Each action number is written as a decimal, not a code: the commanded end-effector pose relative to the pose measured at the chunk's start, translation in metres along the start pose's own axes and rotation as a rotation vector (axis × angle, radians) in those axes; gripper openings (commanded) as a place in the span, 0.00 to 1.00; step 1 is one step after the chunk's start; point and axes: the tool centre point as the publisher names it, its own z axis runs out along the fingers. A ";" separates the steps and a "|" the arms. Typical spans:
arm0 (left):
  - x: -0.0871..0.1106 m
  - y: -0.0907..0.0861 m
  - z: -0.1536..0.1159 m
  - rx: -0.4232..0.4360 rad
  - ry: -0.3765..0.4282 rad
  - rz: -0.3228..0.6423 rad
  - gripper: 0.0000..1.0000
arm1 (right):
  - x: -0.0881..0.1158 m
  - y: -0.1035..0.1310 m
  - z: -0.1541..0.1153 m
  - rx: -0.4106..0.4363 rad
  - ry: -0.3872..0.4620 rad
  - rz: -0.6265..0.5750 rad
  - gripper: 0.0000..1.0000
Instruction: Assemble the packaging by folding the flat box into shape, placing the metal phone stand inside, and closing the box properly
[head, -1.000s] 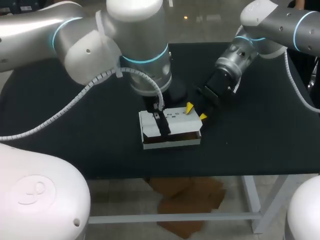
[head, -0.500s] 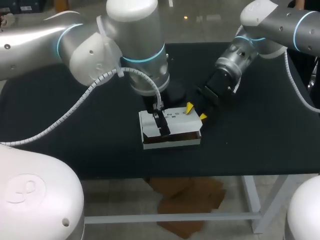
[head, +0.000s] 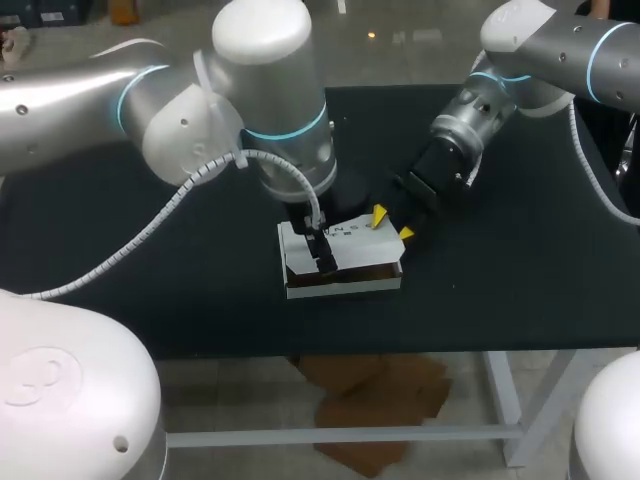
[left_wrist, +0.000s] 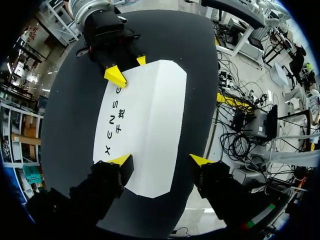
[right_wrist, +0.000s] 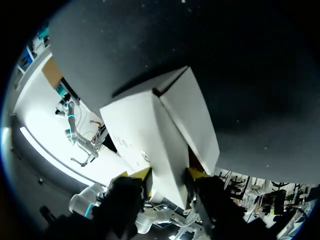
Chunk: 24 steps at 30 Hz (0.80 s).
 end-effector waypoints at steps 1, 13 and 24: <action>-0.004 -0.004 0.007 -0.013 -0.007 -0.002 0.73 | 0.001 0.003 -0.001 0.007 -0.003 0.001 0.47; -0.011 -0.005 0.016 -0.022 -0.017 -0.003 0.60 | 0.001 0.003 -0.001 0.007 -0.003 0.001 0.47; -0.013 -0.005 0.015 -0.024 -0.028 -0.004 0.62 | 0.001 0.003 -0.001 0.007 -0.003 0.001 0.47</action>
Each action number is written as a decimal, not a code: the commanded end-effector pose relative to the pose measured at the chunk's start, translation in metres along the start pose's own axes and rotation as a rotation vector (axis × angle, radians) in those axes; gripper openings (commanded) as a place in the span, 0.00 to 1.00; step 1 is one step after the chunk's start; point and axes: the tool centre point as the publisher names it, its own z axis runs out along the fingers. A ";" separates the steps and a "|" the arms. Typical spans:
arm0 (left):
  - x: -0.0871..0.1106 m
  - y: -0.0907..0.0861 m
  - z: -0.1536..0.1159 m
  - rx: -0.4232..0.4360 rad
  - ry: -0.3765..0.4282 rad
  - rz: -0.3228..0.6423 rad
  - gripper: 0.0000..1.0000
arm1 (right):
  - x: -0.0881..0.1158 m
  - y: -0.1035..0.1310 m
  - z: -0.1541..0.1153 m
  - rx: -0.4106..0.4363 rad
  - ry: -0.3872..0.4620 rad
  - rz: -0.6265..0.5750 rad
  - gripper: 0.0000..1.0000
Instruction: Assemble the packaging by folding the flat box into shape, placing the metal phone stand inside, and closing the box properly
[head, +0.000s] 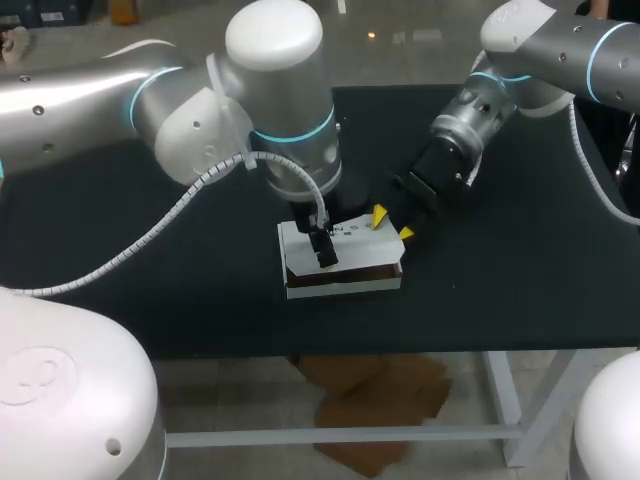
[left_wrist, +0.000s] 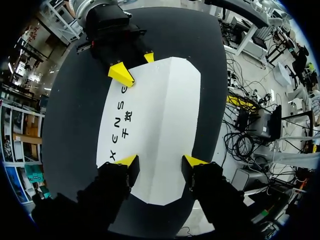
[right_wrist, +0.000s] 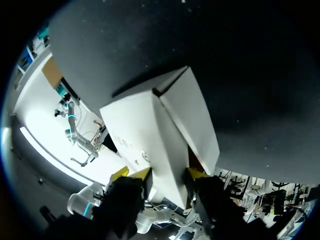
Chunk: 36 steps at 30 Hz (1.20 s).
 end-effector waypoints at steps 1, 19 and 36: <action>0.001 -0.001 0.003 -0.010 -0.005 0.002 0.63 | 0.001 0.003 -0.001 0.007 -0.003 0.001 0.47; -0.007 0.000 0.016 -0.003 -0.044 0.013 0.68 | 0.001 0.003 -0.001 0.007 -0.003 0.001 0.46; -0.010 -0.003 0.023 0.007 -0.132 0.030 0.64 | 0.001 0.003 -0.001 0.007 -0.003 0.001 0.45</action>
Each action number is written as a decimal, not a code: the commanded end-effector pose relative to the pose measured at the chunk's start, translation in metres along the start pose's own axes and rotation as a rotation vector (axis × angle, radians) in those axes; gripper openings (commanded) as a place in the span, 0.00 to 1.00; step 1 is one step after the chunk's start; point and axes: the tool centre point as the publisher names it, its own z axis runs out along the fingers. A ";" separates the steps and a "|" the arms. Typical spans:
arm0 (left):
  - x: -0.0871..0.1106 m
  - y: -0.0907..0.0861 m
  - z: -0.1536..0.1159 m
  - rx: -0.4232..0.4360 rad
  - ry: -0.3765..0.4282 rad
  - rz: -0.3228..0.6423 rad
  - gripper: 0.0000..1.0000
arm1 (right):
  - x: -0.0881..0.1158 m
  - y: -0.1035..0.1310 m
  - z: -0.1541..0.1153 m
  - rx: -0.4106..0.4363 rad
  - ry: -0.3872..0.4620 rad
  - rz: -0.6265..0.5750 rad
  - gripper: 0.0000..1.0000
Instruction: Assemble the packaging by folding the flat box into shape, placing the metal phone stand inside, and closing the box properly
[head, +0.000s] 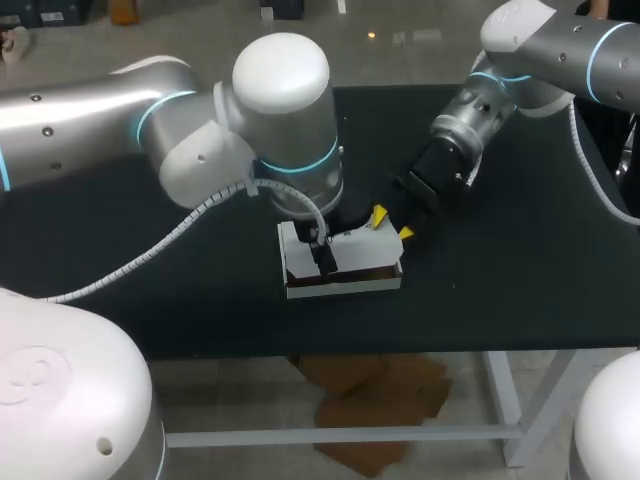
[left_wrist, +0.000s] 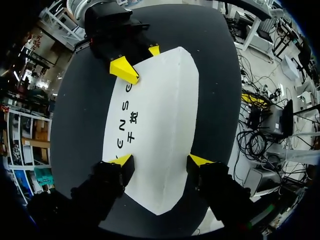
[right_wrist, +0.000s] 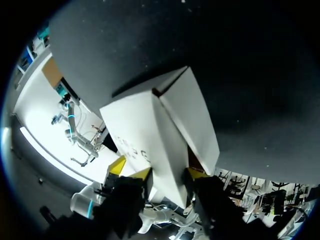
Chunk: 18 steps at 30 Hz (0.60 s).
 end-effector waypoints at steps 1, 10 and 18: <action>0.002 -0.002 0.001 -0.002 -0.022 -0.008 0.62 | 0.001 0.003 -0.001 0.007 -0.003 0.001 0.45; -0.001 -0.005 0.005 -0.013 -0.084 -0.043 0.47 | 0.001 0.003 -0.001 0.007 -0.003 0.001 0.45; 0.001 -0.008 0.007 -0.025 -0.139 -0.039 0.42 | 0.001 0.003 -0.001 0.007 -0.003 0.001 0.46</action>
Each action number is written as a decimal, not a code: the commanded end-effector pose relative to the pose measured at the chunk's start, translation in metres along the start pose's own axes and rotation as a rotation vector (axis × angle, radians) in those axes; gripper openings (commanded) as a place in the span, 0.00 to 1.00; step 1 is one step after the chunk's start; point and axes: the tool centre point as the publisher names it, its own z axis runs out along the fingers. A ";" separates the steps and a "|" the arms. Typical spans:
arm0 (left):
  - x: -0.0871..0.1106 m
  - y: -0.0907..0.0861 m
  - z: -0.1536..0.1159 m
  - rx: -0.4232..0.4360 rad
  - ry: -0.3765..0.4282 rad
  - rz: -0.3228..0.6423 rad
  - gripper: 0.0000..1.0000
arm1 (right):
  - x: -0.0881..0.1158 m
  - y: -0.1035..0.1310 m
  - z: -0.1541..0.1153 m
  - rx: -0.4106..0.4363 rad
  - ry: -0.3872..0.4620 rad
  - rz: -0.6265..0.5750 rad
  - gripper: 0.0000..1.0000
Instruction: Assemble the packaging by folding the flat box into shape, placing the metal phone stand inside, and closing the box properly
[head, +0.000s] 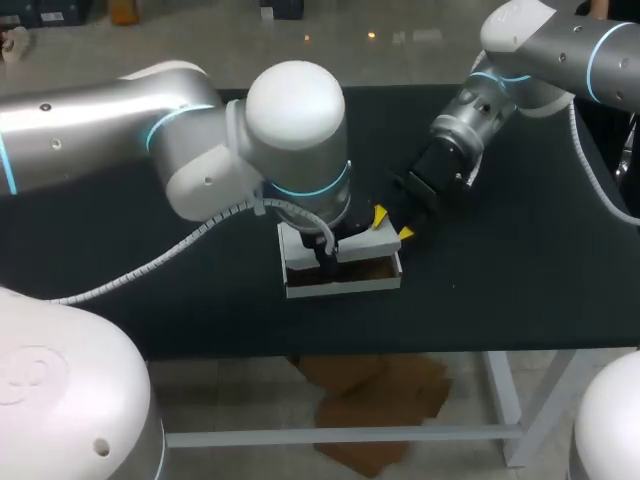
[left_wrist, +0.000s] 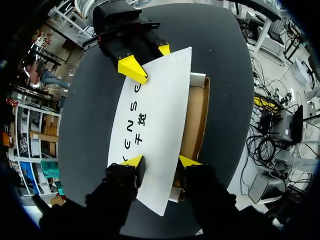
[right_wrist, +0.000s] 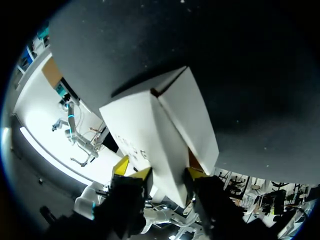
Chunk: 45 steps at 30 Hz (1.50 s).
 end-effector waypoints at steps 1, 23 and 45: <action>0.007 -0.006 0.001 -0.014 -0.033 0.006 0.42 | 0.001 0.003 -0.001 0.007 -0.003 0.000 0.46; 0.011 -0.005 0.007 -0.019 -0.086 0.043 0.33 | 0.000 0.002 0.000 0.007 -0.006 0.001 0.47; 0.017 -0.001 0.008 -0.010 -0.073 0.062 0.36 | -0.017 -0.009 -0.005 -0.021 -0.012 0.013 0.49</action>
